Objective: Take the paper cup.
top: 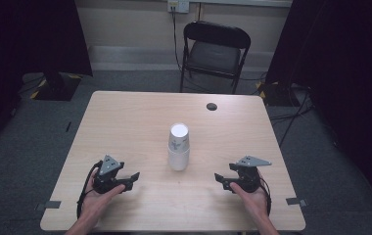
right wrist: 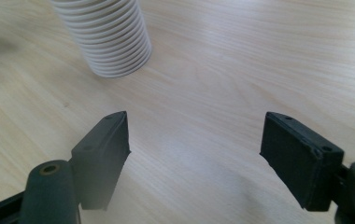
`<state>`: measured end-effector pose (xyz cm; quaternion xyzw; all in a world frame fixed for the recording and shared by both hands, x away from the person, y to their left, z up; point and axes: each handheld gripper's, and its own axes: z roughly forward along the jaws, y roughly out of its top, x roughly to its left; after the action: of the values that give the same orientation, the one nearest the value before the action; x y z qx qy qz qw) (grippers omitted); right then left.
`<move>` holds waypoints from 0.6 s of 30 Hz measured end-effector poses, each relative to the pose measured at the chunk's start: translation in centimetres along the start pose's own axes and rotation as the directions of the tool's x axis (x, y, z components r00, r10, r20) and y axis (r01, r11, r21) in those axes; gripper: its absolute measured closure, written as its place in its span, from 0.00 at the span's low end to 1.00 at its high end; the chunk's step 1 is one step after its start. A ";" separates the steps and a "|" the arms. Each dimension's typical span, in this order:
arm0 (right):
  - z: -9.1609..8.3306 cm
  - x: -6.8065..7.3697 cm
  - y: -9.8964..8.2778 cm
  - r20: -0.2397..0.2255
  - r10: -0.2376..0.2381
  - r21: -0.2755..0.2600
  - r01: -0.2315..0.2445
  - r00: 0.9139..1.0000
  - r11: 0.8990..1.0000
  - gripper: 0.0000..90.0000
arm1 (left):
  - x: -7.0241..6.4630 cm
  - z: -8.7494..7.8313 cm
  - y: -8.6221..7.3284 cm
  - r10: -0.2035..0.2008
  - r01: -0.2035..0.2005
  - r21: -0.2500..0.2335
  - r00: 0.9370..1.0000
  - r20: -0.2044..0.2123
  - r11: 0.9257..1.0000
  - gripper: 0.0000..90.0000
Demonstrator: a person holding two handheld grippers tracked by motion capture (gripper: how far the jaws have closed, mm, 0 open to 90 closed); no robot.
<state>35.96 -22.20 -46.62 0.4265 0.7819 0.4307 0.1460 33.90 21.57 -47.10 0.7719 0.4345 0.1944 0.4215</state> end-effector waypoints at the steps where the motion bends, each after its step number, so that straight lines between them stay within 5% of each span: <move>1: -0.1 -0.2 0.0 0.005 0.002 -0.006 -0.002 1.000 1.000 0.26 | 0.0 0.0 0.1 0.003 -0.003 0.012 1.000 -0.003 1.000 0.30; 7: -0.1 -0.6 -0.1 0.003 0.006 0.006 -0.006 1.000 1.000 0.27 | -0.1 -0.4 0.6 -0.005 0.004 0.010 1.000 0.030 1.000 0.34; 18: -0.3 0.9 0.1 -0.019 -0.030 0.013 0.031 0.999 0.999 0.29 | -1.5 -0.9 1.8 0.021 -0.019 -0.012 0.993 0.119 1.000 0.25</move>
<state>35.29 -21.65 -46.28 0.4113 0.7924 0.4274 0.1423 33.36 20.27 -45.00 0.7841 0.3997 0.1545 0.4489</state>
